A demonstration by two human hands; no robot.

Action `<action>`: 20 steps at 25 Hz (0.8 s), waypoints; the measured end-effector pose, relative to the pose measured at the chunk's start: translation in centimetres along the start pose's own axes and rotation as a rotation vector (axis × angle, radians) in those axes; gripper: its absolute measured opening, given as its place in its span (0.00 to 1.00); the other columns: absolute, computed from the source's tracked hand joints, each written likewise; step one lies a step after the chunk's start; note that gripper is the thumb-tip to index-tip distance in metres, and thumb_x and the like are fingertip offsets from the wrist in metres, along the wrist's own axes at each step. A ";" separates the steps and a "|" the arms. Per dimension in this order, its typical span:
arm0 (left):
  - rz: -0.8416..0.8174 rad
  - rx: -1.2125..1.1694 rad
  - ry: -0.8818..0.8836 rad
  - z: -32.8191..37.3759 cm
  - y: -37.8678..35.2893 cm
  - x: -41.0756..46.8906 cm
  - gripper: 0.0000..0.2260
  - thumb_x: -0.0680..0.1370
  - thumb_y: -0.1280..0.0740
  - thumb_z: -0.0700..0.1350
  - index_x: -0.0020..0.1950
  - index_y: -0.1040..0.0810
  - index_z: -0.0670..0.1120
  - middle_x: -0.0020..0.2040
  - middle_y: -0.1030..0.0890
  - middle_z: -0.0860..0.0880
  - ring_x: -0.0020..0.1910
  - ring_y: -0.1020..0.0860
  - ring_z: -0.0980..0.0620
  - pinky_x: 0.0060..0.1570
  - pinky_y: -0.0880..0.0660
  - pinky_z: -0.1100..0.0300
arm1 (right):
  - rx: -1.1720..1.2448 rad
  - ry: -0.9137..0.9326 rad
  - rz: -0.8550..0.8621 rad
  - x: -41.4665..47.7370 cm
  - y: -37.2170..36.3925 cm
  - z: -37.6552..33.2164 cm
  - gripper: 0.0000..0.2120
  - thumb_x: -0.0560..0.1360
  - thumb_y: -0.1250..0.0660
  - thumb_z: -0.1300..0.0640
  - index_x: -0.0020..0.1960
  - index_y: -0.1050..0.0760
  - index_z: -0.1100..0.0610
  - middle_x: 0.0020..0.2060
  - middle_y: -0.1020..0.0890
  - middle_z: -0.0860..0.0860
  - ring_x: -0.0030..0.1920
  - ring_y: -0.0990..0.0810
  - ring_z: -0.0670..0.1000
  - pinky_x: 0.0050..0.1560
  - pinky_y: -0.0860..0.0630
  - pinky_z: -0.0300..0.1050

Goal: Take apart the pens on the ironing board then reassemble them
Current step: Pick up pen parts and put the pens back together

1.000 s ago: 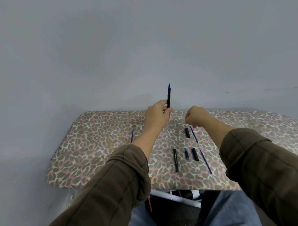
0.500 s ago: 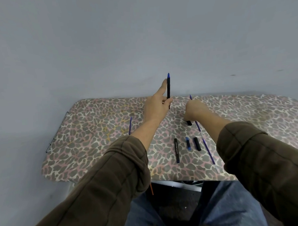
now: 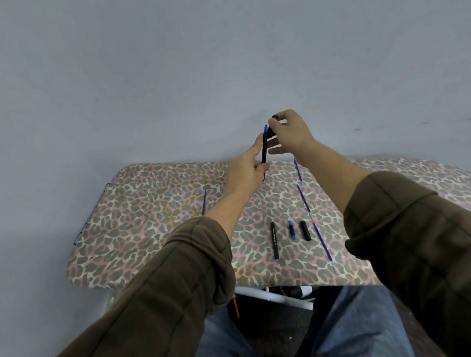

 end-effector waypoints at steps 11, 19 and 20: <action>0.019 0.044 -0.046 2.2 1.3 -1.3 0.33 0.81 0.29 0.45 0.80 0.40 0.64 0.34 0.17 0.52 0.32 0.21 0.55 0.39 0.23 0.60 | 0.013 0.199 0.032 -3.2 1.7 -3.8 0.09 0.84 0.38 0.52 0.63 0.29 0.53 0.47 0.12 0.51 0.39 0.11 0.54 0.32 0.21 0.45; 0.027 0.082 -0.069 3.7 1.9 -2.1 0.33 0.81 0.29 0.46 0.80 0.41 0.64 0.33 0.19 0.55 0.31 0.23 0.59 0.33 0.31 0.67 | 0.003 0.278 0.062 -4.5 2.5 -5.0 0.07 0.84 0.38 0.50 0.61 0.28 0.50 0.47 0.12 0.48 0.38 0.12 0.53 0.31 0.23 0.44; 0.031 0.089 -0.074 3.8 1.9 -2.2 0.33 0.81 0.29 0.47 0.80 0.41 0.64 0.31 0.20 0.56 0.30 0.24 0.60 0.32 0.33 0.69 | -0.008 0.283 0.063 -4.6 2.6 -5.0 0.07 0.84 0.38 0.50 0.60 0.28 0.50 0.47 0.12 0.48 0.38 0.12 0.52 0.30 0.24 0.44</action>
Point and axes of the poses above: each hand's wrist, its own x-axis towards the middle knuckle, its own y-axis out of the back of the hand, z = x × y, the point moved 3 cm from there along x, towards the middle knuckle
